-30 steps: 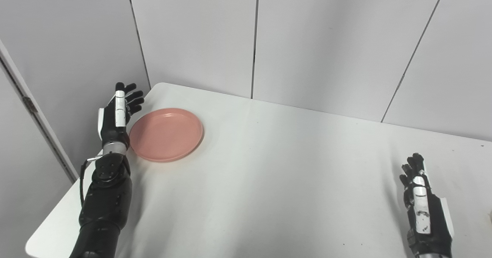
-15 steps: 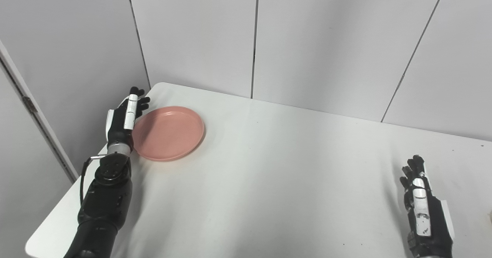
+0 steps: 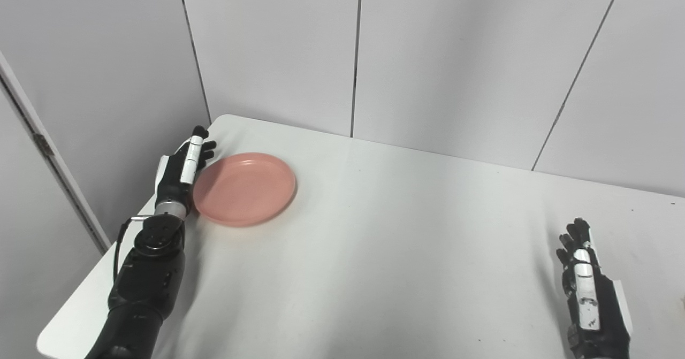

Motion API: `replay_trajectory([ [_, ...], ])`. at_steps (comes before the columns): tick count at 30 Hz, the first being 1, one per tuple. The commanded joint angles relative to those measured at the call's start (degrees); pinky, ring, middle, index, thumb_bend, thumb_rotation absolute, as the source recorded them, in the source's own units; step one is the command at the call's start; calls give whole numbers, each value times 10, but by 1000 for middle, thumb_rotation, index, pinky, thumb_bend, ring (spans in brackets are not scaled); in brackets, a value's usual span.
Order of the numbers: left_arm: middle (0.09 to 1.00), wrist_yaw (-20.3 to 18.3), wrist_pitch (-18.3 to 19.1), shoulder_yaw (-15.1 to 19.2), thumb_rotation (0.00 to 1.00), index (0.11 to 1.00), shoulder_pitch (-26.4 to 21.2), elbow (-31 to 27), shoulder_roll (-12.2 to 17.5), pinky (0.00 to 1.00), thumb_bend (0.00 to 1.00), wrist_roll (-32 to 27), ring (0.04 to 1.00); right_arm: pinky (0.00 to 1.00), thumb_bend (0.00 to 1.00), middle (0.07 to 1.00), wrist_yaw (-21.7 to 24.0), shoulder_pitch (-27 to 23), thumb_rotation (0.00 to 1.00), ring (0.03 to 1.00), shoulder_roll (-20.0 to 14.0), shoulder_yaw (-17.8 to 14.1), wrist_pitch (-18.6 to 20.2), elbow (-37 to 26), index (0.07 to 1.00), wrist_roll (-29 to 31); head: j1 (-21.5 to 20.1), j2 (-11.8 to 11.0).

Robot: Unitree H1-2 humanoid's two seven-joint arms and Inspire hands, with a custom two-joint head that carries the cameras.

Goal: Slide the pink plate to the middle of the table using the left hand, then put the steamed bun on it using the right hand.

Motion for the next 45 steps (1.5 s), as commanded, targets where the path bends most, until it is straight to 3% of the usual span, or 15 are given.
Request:
replay_trajectory([
  [1,837,-22,10,2,1000,835,-18,-4,6,973,843,-17,871,1000,375,1000,2,4,973,1000,3,0,-8,-3,1000,2,-2,0],
  [7,810,-46,25,29,1000,804,-22,-15,-14,916,862,-79,847,1000,414,1000,-2,4,957,1000,4,-1,7,-9,1000,1,-4,1],
  [10,799,-53,10,37,1000,791,-27,-19,-28,853,852,-102,826,1000,421,1000,-1,3,957,1000,3,1,3,-7,1000,-3,-4,1],
  [19,799,-69,19,27,1000,788,-26,-52,-50,834,865,-119,817,1000,405,1000,-2,4,924,1000,8,-1,3,-11,1000,0,-9,2],
  [25,803,-66,5,18,1000,788,-29,-42,-75,841,867,-113,818,1000,434,1000,-5,4,912,997,12,0,10,-17,1000,-4,-17,3],
  [32,824,-69,-5,0,1000,817,-28,-34,-105,879,845,-104,842,1000,433,1000,-6,2,879,1000,14,4,5,-12,1000,-6,-46,11],
  [41,825,-88,-17,-51,1000,833,-5,-58,-151,860,793,-82,843,1000,507,1000,-3,-11,901,997,11,11,-59,52,1000,-25,-99,22],
  [45,848,-89,-3,-69,1000,852,10,-81,-165,872,805,-72,869,1000,519,1000,-11,-12,892,993,18,13,-67,60,1000,-35,-132,31],
])
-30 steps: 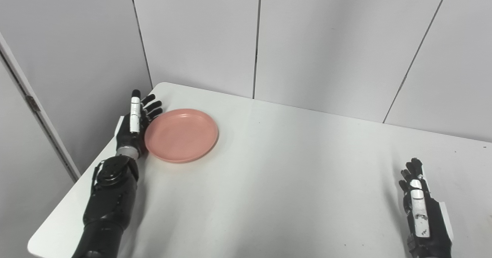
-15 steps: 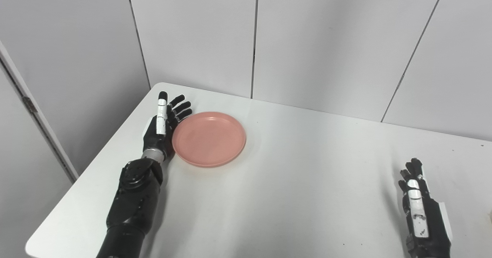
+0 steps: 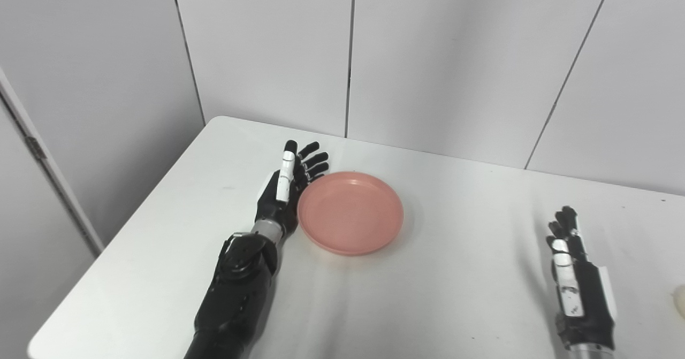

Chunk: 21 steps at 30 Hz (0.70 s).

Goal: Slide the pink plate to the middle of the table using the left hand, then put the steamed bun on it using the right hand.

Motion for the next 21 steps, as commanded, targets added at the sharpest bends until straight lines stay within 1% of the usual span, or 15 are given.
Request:
replay_trajectory([
  [1,850,-8,7,-9,1000,855,9,-17,-4,873,806,6,871,1000,520,1000,-7,15,889,993,11,5,-26,17,1000,-10,-21,7],
  [5,863,-25,-5,-21,1000,867,24,-31,-17,870,801,3,881,987,505,993,-8,15,873,973,16,11,-30,16,1000,-22,-51,13],
  [6,865,-30,-13,-25,1000,868,28,-31,-20,868,797,4,881,979,503,988,-13,15,869,969,20,12,-28,16,1000,-29,-66,17],
  [7,866,-34,-18,-28,1000,868,30,-31,-22,868,796,5,881,978,503,987,-17,14,868,968,22,12,-26,16,1000,-34,-66,17],
  [8,866,-38,-21,-34,1000,869,35,-35,-28,868,795,6,882,975,503,985,-22,12,866,966,26,13,-26,18,1000,-38,-80,21],
  [9,870,-41,-24,-39,1000,872,38,-38,-31,872,795,7,884,976,494,982,-25,11,853,968,29,13,-26,20,1000,-40,-80,21],
  [11,881,-47,-17,-50,1000,883,51,-56,-39,886,788,5,897,975,504,979,-32,9,835,971,37,16,-21,20,1000,-46,-102,26],
  [14,890,-41,-19,-60,1000,883,67,-77,-52,883,754,12,900,979,555,984,-41,5,846,978,44,21,-21,27,1000,-60,-118,32],
  [17,892,-46,-18,-69,1000,885,77,-85,-58,879,743,18,899,984,568,983,-47,2,846,977,51,23,-22,33,1000,-62,-135,39],
  [20,919,-50,-7,-84,1000,914,89,-98,-62,924,735,26,927,994,580,991,-52,0,853,986,59,25,-21,33,1000,-66,-147,46],
  [21,933,-52,-5,-89,1000,928,95,-102,-65,950,716,27,946,985,594,991,-55,1,867,983,61,26,-20,31,1000,-70,-156,50],
])
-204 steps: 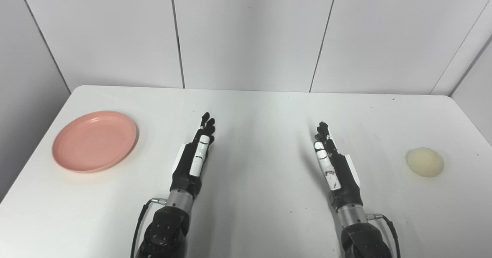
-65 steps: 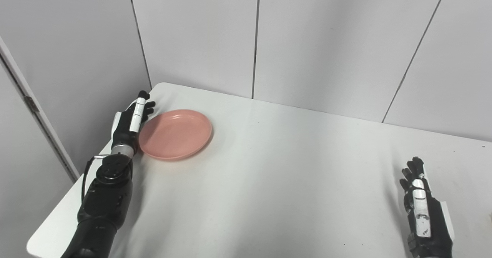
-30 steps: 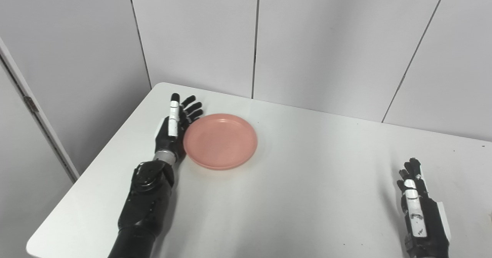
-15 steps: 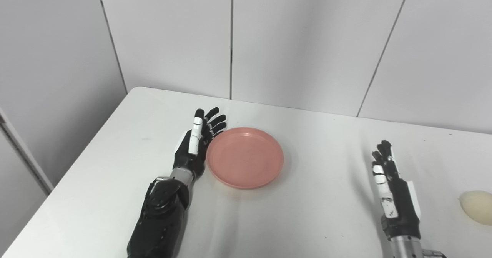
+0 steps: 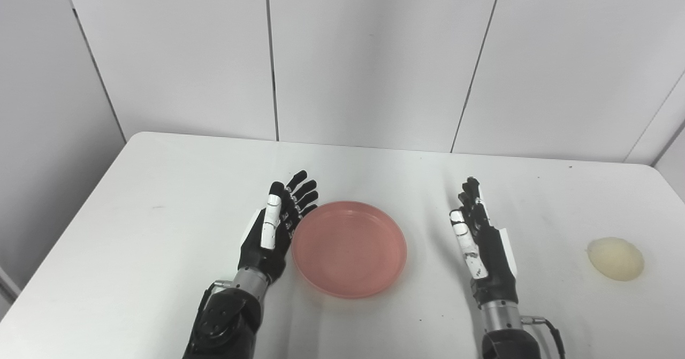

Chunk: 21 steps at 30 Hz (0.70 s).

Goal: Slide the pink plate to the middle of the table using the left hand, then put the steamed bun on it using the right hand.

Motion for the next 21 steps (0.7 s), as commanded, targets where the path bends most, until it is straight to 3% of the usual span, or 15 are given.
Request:
replay_trajectory([
  [1,935,-6,13,-8,1000,930,13,-11,-6,953,713,4,948,984,595,991,-12,16,868,983,15,6,-14,15,1000,-6,-10,4],
  [6,952,-2,3,-25,1000,941,27,-13,-20,994,691,15,971,987,596,998,-10,19,908,987,19,11,-17,12,1000,-8,-29,9],
  [14,961,8,-12,-43,1000,943,40,-16,-43,984,712,44,973,977,605,982,-7,35,888,975,18,21,-8,-15,1000,-12,-47,13],
  [21,983,1,-33,-41,1000,970,33,-8,-40,998,711,46,986,986,609,981,-7,36,902,975,15,24,7,-41,1000,-19,-50,21],
])
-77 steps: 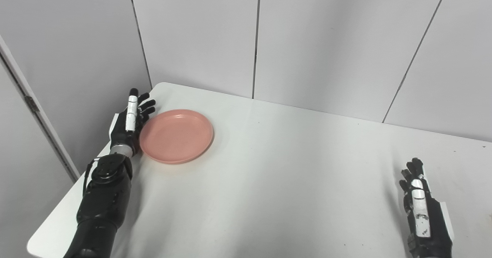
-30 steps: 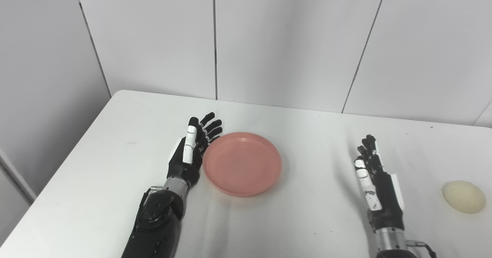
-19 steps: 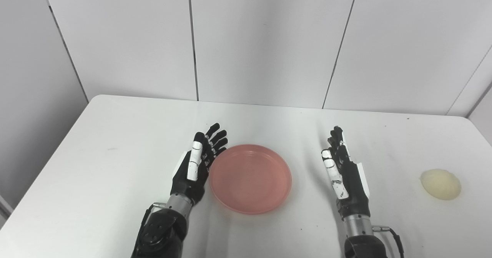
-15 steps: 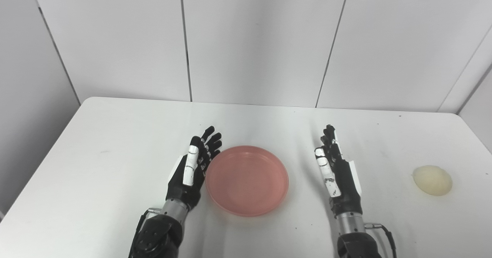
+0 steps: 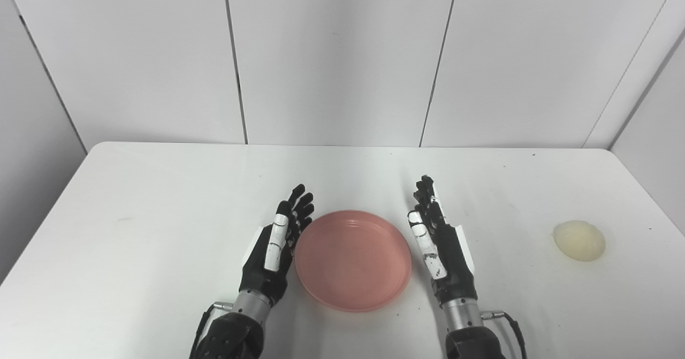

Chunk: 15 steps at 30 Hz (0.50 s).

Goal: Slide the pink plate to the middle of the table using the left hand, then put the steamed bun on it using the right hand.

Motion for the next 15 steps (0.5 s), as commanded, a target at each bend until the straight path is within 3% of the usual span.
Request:
replay_trajectory([
  [1,990,-5,-20,2,1000,977,5,16,1,1000,714,0,991,985,617,981,-2,9,902,976,1,1,9,-9,1000,-3,0,0],
  [5,998,-4,-13,1,1000,987,-4,14,5,1000,713,3,999,979,598,978,-6,0,905,976,-1,-7,22,-24,1000,-3,-12,2],
  [10,999,-4,-32,1,1000,995,-18,41,6,1000,694,10,1000,966,571,961,-19,-15,890,965,-14,-28,29,-30,981,-9,-15,6],
  [11,999,-3,-34,3,1000,995,-22,46,5,1000,696,8,1000,967,575,959,-23,-19,888,965,-18,-35,39,-34,979,-11,-17,18],
  [15,992,20,-58,4,1000,994,-36,65,10,1000,682,38,1000,937,594,935,-40,-46,871,929,-48,-73,63,-45,957,-21,-21,23],
])
